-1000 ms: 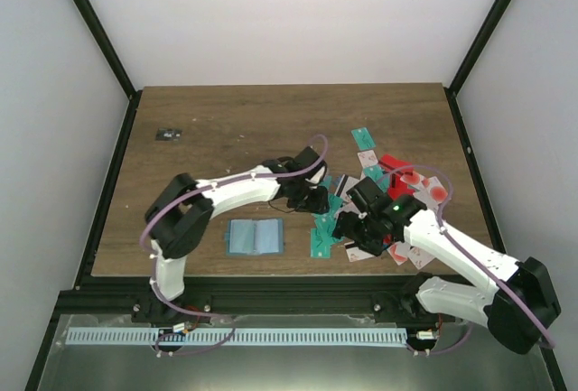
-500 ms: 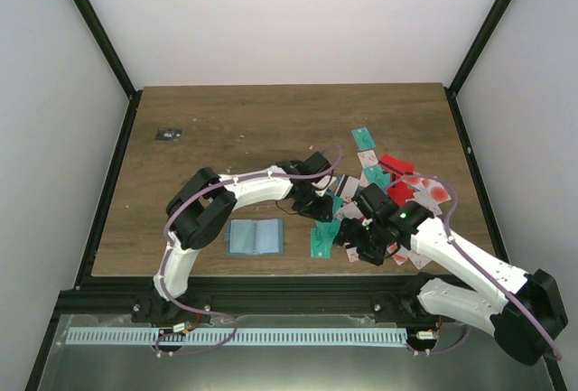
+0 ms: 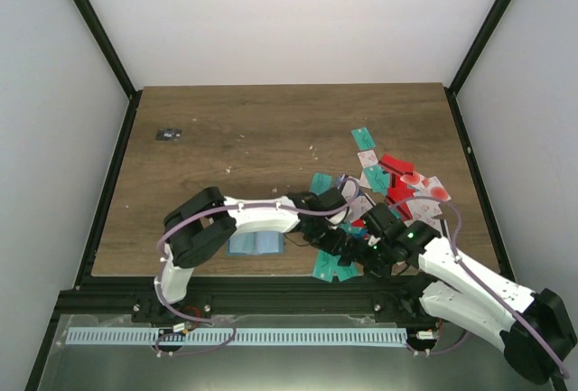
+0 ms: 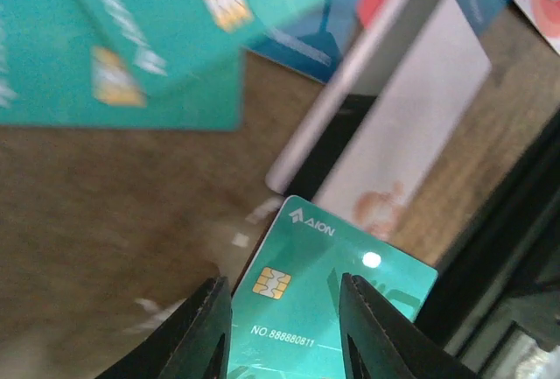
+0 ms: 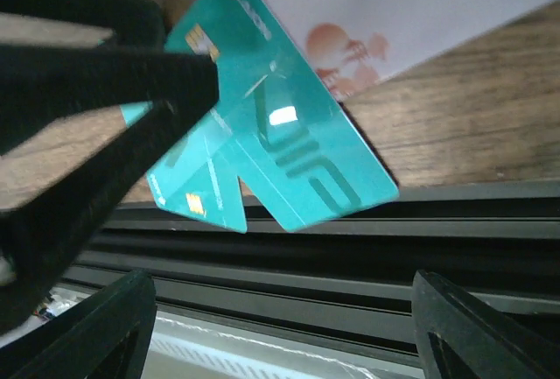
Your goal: Put the credit cards into the card holder
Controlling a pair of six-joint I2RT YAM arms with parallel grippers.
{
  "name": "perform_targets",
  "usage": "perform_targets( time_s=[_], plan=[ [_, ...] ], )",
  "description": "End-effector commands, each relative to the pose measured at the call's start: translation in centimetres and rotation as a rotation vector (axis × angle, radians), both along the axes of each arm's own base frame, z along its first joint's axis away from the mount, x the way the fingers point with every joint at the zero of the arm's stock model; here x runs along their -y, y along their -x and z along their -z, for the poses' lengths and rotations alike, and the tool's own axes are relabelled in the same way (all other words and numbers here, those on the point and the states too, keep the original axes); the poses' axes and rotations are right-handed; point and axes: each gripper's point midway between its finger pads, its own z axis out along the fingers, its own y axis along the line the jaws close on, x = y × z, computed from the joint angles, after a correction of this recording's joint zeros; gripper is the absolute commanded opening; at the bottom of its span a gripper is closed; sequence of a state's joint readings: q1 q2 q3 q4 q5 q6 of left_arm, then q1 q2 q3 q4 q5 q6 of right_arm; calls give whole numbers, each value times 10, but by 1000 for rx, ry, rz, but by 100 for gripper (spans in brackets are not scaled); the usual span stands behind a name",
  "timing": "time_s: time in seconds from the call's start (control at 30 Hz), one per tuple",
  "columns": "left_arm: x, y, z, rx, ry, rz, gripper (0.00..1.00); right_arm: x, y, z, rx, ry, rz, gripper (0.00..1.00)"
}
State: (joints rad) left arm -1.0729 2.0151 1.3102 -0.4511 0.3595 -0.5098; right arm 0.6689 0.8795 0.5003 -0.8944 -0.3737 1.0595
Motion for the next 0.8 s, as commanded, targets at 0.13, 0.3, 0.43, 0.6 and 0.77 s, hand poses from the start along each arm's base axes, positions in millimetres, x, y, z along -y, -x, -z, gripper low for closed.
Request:
perform_targets(
  time_s=[0.13,0.3,0.43,0.6,0.77],
  plan=[
    [-13,32,17,-58,-88,-160,35,-4,20,6,-19,-113,-32,80],
    [-1,21,-8,-18,-33,-166,36,-5,27,13,-50,-127,-49,80],
    [-5,16,-25,2,-32,-152,36,0,31,17,-82,-85,-57,80],
    [-28,30,-32,-39,-40,-125,36,6,35,27,-103,-49,-62,83],
    [-35,51,-40,-83,18,-34,36,12,33,39,-97,-7,-39,87]
  ],
)
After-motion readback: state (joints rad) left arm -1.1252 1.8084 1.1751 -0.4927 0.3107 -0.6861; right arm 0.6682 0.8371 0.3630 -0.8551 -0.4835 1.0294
